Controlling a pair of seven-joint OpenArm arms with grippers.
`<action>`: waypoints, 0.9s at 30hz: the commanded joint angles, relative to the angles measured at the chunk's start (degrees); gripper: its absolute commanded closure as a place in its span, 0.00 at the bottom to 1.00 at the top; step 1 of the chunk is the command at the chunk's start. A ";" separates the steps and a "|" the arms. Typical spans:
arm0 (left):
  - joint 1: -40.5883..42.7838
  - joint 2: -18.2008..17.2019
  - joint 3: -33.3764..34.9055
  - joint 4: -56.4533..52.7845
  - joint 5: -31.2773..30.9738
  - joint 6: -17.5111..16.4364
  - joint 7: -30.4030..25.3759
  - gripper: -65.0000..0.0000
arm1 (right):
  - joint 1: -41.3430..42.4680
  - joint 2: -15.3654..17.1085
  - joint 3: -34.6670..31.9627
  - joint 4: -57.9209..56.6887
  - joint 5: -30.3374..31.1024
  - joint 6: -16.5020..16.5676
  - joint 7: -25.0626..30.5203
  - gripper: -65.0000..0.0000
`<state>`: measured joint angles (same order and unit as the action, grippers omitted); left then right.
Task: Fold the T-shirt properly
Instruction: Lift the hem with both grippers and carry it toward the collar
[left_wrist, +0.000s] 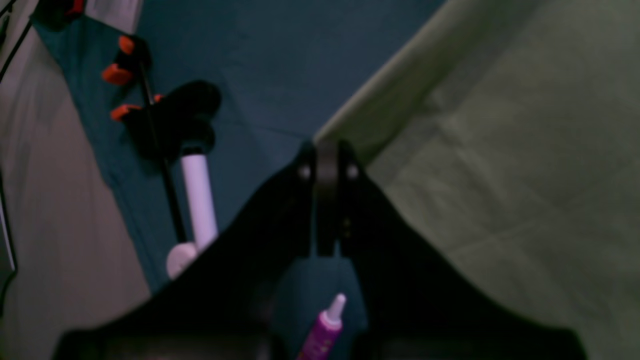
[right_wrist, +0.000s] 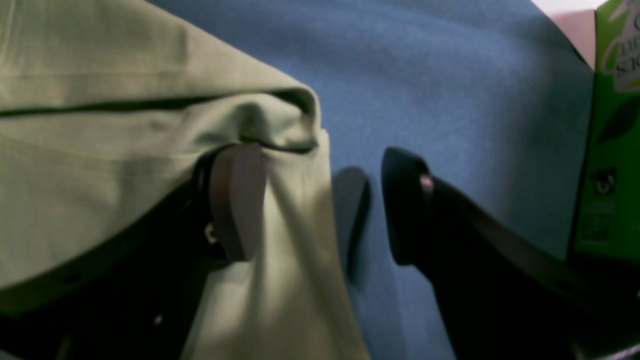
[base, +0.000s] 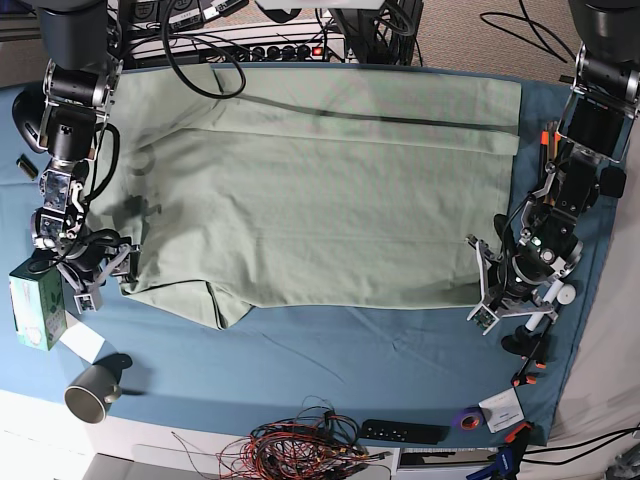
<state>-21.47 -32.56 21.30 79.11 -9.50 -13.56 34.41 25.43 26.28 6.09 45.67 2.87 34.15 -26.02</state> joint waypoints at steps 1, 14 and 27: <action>-1.53 -0.76 -0.61 0.81 0.28 0.61 -0.98 1.00 | 1.05 -0.13 -0.76 0.22 -0.28 1.33 0.55 0.43; -1.51 -0.79 -0.61 0.81 0.28 0.61 -0.52 1.00 | 1.05 0.15 -1.86 0.24 -0.35 1.40 3.10 1.00; -1.38 -0.81 -0.61 0.83 -1.90 0.55 2.89 1.00 | -1.31 1.40 -1.86 0.50 -7.37 -2.97 0.96 1.00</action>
<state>-21.45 -32.56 21.30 79.11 -11.46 -13.54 37.78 23.90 25.85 4.08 46.22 -1.08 32.80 -21.43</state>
